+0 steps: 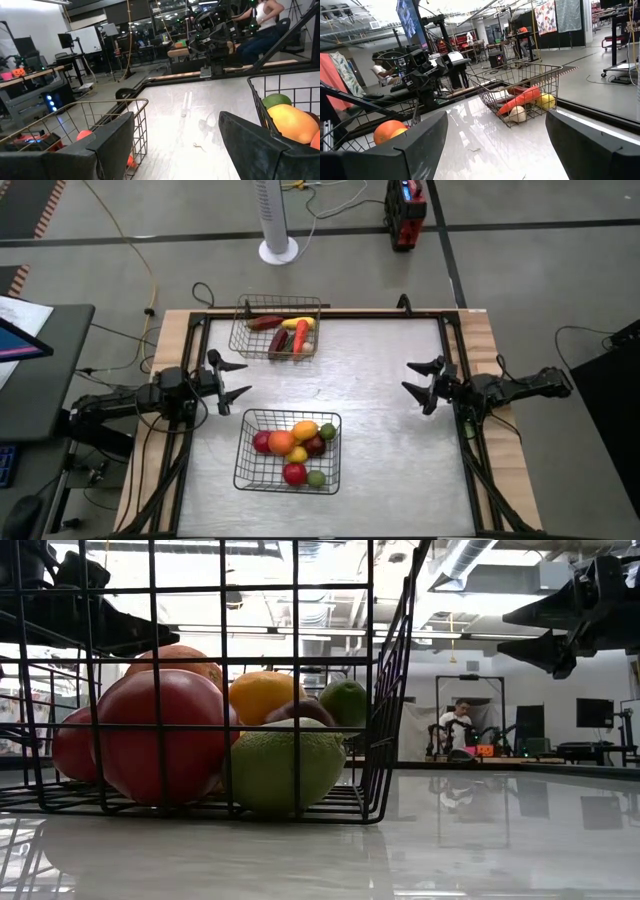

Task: Sort produce into baskets
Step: Return to Home Position

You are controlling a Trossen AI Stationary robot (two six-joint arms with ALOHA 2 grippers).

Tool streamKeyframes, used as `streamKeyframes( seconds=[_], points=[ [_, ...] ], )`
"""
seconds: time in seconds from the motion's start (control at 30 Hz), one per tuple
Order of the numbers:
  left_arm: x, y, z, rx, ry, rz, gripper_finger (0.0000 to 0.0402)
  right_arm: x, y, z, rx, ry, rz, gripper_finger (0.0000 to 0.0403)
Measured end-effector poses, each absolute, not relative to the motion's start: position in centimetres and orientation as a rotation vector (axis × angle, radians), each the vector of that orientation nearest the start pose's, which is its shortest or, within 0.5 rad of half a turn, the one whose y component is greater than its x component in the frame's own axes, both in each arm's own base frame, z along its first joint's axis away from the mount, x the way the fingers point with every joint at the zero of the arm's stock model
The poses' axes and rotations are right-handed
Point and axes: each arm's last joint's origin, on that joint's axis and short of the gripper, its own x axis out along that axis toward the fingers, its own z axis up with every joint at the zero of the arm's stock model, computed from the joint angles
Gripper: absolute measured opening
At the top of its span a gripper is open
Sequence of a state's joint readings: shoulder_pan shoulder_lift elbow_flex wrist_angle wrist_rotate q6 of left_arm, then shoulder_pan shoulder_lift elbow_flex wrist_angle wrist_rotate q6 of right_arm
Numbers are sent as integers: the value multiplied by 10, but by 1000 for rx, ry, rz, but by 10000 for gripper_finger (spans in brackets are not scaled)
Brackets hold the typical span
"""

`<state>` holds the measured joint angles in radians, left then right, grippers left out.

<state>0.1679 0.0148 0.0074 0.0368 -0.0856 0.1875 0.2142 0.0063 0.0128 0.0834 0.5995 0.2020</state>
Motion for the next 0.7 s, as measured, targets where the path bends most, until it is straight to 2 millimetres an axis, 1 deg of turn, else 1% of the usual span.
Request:
streamKeyframes(
  seconds=[0.7],
  points=[
    [96, 19, 168, 188, -5, 256, 279, 93, 4, 175, 235, -122, -375, 363]
  ],
)
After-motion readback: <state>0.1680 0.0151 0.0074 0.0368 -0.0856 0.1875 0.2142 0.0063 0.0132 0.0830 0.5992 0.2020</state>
